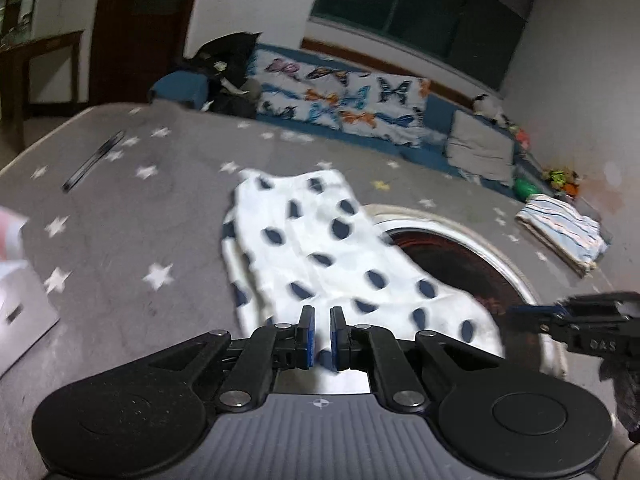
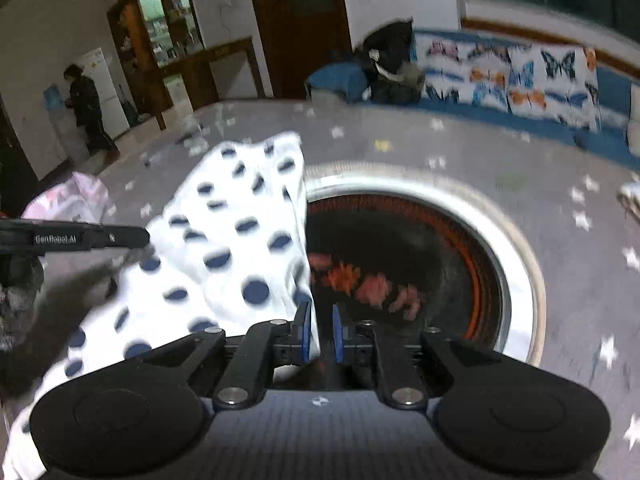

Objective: Fold clothes
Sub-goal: 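Fold the garment's end over with the right gripper toward the left gripper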

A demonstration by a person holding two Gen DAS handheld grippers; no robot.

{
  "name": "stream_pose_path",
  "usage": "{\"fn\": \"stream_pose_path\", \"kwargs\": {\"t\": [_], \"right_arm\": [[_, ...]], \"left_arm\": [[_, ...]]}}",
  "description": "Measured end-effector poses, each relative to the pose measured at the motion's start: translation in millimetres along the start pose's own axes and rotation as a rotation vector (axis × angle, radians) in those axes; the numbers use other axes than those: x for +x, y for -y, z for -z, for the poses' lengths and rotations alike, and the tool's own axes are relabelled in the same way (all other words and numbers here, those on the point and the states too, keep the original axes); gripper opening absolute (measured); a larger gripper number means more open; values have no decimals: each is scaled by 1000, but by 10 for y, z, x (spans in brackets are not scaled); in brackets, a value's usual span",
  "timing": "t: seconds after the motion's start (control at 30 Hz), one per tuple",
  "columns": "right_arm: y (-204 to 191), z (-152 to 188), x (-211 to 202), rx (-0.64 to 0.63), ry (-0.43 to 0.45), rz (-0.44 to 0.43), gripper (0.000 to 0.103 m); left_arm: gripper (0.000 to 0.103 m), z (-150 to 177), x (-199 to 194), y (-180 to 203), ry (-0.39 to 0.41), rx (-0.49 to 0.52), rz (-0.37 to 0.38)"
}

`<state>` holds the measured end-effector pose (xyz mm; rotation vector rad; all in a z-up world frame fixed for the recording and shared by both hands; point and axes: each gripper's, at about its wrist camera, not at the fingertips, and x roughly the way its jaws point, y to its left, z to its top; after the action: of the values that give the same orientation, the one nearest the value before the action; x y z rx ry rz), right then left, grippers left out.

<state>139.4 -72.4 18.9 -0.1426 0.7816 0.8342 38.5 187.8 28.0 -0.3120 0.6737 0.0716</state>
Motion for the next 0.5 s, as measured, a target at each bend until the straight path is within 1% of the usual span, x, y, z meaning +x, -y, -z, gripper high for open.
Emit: {"fn": "stream_pose_path", "kwargs": {"t": [0.07, 0.13, 0.23, 0.33, 0.43, 0.5], "right_arm": [[-67, -82, 17, -15, 21, -31, 12], [-157, -137, 101, -44, 20, -62, 12], [-250, -193, 272, -68, -4, -94, 12], [-234, -211, 466, -81, -40, -65, 12], [-153, -209, 600, -66, -65, -34, 11], [-122, -237, 613, -47, -61, -46, 12]], "left_arm": [[9, -18, 94, 58, -12, 21, 19], [9, -11, 206, 98, -34, 43, 34], [9, 9, 359, 67, -60, 51, 3], [9, -28, 426, -58, -52, 27, -24], [9, -129, 464, -167, -32, 5, -70], [9, -212, 501, -229, -17, -7, -95]]}}
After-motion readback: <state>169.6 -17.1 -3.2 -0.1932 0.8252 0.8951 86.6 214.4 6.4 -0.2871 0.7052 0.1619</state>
